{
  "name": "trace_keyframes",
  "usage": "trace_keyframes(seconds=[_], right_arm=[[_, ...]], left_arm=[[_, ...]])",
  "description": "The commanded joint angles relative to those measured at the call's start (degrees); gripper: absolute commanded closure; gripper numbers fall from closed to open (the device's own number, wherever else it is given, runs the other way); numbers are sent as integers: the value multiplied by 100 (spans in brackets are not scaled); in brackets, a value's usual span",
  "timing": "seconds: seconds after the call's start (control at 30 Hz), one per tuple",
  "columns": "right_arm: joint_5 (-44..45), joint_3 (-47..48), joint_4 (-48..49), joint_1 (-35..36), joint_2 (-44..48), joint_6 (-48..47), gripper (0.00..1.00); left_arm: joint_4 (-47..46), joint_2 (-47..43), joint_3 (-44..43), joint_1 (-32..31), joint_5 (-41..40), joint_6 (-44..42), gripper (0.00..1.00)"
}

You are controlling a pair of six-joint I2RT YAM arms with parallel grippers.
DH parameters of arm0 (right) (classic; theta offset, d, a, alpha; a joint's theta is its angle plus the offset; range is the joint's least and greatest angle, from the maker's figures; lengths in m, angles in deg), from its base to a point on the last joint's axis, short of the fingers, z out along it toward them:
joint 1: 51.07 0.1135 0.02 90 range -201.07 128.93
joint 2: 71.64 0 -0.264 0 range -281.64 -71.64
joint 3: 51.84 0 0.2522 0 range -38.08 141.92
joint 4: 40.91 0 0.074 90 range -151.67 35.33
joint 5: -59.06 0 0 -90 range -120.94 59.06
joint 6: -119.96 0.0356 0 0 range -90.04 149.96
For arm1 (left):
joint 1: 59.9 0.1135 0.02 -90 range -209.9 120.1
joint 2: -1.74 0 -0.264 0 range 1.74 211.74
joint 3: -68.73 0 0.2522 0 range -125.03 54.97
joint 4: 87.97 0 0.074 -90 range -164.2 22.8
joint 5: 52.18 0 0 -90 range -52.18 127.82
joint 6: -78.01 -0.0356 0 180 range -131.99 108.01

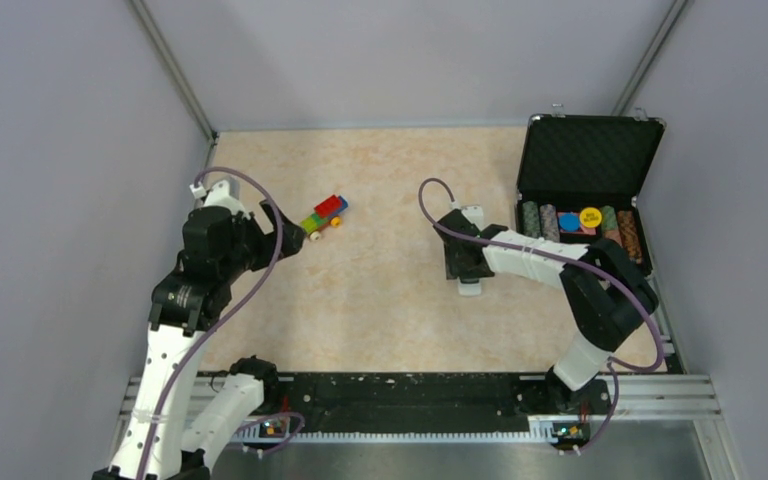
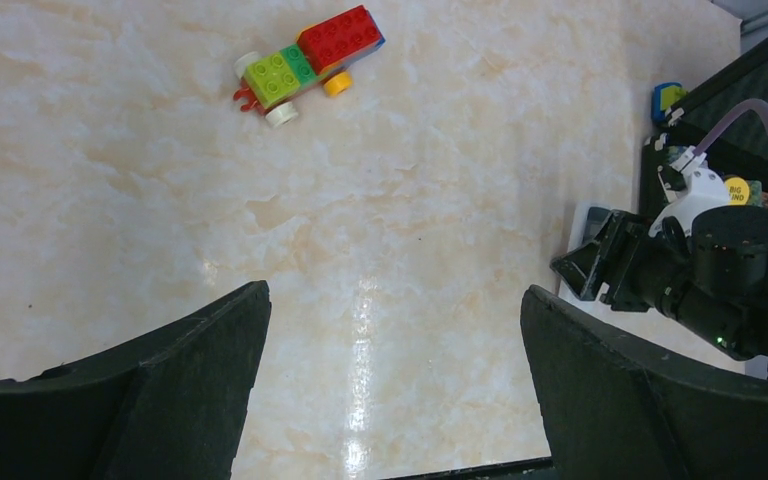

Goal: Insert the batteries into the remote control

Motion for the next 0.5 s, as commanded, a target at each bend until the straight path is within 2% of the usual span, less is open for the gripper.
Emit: trace_keyframes(seconds=[0.0, 0.1, 0.13, 0.2, 0.33, 0.47], right_arm=[[-20, -59, -16, -29, 75, 113, 39], [-45, -93, -87, -29, 337, 194, 25], [-17, -96, -119, -29, 459, 191, 16], [54, -49, -260, -29, 729, 107, 9], [178, -44, -472, -37, 1616, -11, 7], [668, 69, -1235, -36, 3001, 198, 7]], left_arm=[[122, -202, 43, 2, -572, 571, 1], [594, -151, -66, 2, -1339, 1357, 1], [718, -148, -61, 2, -1436, 1499, 1], [803, -193, -26, 2, -1478, 1696, 1], [442, -715, 282, 2, -1327, 1970, 1], [387, -1183, 376, 2, -930, 1393, 1]])
